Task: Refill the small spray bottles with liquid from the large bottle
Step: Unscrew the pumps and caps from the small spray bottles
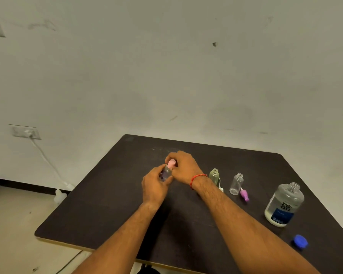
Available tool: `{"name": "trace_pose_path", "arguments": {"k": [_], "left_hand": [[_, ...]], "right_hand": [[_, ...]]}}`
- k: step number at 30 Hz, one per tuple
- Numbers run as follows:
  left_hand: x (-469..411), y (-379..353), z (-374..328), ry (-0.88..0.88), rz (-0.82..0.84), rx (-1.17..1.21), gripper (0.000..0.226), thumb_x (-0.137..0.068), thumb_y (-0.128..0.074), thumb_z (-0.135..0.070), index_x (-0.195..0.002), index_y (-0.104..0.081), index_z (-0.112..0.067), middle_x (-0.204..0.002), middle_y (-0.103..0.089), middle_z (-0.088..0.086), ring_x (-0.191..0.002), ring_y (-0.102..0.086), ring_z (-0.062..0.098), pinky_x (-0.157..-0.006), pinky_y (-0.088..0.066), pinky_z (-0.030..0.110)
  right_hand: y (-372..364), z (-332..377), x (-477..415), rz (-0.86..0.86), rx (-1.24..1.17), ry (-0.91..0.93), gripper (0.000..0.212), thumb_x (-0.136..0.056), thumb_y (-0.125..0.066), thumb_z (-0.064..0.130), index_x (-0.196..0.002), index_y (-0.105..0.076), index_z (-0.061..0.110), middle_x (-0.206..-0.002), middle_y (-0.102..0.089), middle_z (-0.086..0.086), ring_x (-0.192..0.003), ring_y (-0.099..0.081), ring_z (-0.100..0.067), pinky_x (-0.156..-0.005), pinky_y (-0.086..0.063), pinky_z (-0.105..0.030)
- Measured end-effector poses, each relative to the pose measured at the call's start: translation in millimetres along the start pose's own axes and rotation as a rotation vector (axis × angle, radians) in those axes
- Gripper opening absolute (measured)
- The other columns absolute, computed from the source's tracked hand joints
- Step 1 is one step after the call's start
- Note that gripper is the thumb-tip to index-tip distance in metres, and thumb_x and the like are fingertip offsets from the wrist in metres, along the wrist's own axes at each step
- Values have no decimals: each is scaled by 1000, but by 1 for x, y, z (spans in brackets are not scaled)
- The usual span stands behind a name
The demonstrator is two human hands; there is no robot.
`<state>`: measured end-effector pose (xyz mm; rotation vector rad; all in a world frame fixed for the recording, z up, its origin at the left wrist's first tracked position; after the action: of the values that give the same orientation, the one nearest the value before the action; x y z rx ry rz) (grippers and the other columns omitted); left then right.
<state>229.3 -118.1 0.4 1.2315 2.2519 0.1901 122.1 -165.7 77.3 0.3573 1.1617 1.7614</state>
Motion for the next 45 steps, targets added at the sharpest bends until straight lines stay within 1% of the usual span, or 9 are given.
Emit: {"name": "trace_pose_path", "arguments": {"k": [5, 8, 11, 15, 21, 27, 36, 42, 45], "left_hand": [[1, -2, 2, 3, 2, 19, 30, -83, -79, -32, -112, -71, -28, -92, -68, -12, -84, -66, 5, -75, -59, 30], [1, -2, 3, 8, 0, -41, 29, -81, -81, -33, -108, -71, -26, -87, -66, -12, -79, -64, 6, -72, -57, 27], [1, -2, 3, -10, 5, -66, 37, -78, -83, -32, -112, -71, -26, -90, -66, -13, -81, -63, 3, -74, -55, 22], [1, -3, 6, 0, 8, -58, 46, -78, -84, -34, -120, -69, -23, -100, -69, -11, -88, -64, 3, -81, -57, 26], [1, -4, 10, 7, 3, -45, 47, -76, -84, -37, -119, -69, -24, -102, -68, -13, -90, -64, 1, -81, -56, 23], [-3, -2, 19, 43, -6, -36, 46, -79, -83, -37, -120, -68, -27, -107, -70, -13, -95, -64, 1, -84, -54, 21], [-5, -2, 26, 93, -1, -24, 37, -80, -83, -32, -114, -69, -27, -99, -66, -18, -88, -63, -1, -79, -50, 17], [-12, -2, 34, 100, 5, -52, 36, -80, -83, -32, -114, -70, -26, -97, -66, -19, -89, -63, 0, -83, -52, 22], [-16, -4, 36, 105, 18, -60, 42, -81, -82, -31, -120, -68, -24, -101, -65, -18, -94, -63, 2, -83, -48, 18]], "right_hand": [[-3, -5, 1, -1, -80, -41, 48, -76, -72, 25, -121, -60, 30, -107, -58, 1, -97, -56, -16, -84, -49, -27], [0, -11, -1, -41, 23, -113, 24, -80, -69, 40, -99, -67, 24, -95, -66, 1, -86, -60, -17, -73, -50, -29], [-1, -10, -1, -14, 42, -99, 10, -82, -67, 30, -89, -70, 24, -92, -70, 1, -88, -63, -20, -75, -52, -30], [1, -1, 2, 21, 0, -36, 20, -80, -62, 9, -89, -72, 24, -92, -67, 5, -89, -62, -15, -79, -54, -31], [9, -7, 0, -87, -36, -25, 25, -79, -59, 4, -83, -72, 25, -89, -66, 6, -85, -62, -11, -75, -54, -28], [11, -36, 21, -280, -286, -181, 15, -83, -68, 20, -78, -54, 20, -70, -60, 3, -61, -54, -9, -55, -44, -21], [-41, -88, 41, -357, -487, -379, 20, -84, -71, 14, -101, -73, 23, -89, -72, 8, -83, -67, -3, -84, -57, -25], [-53, -88, 43, -373, -453, -376, 6, -89, -66, 17, -94, -68, 19, -83, -70, 9, -76, -64, 1, -67, -44, -3], [-59, -87, 40, -369, -424, -339, 4, -90, -67, 22, -93, -69, 21, -84, -71, 8, -78, -66, -2, -71, -50, -12]]}}
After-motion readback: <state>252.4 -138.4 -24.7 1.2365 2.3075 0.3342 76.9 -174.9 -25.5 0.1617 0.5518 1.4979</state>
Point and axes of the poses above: each hand's wrist, its own x-axis away from the middle knuckle, its own y-axis out of the back of the hand, z = x × y, the point moved 8 cm from there along -x, towards the middle knuckle
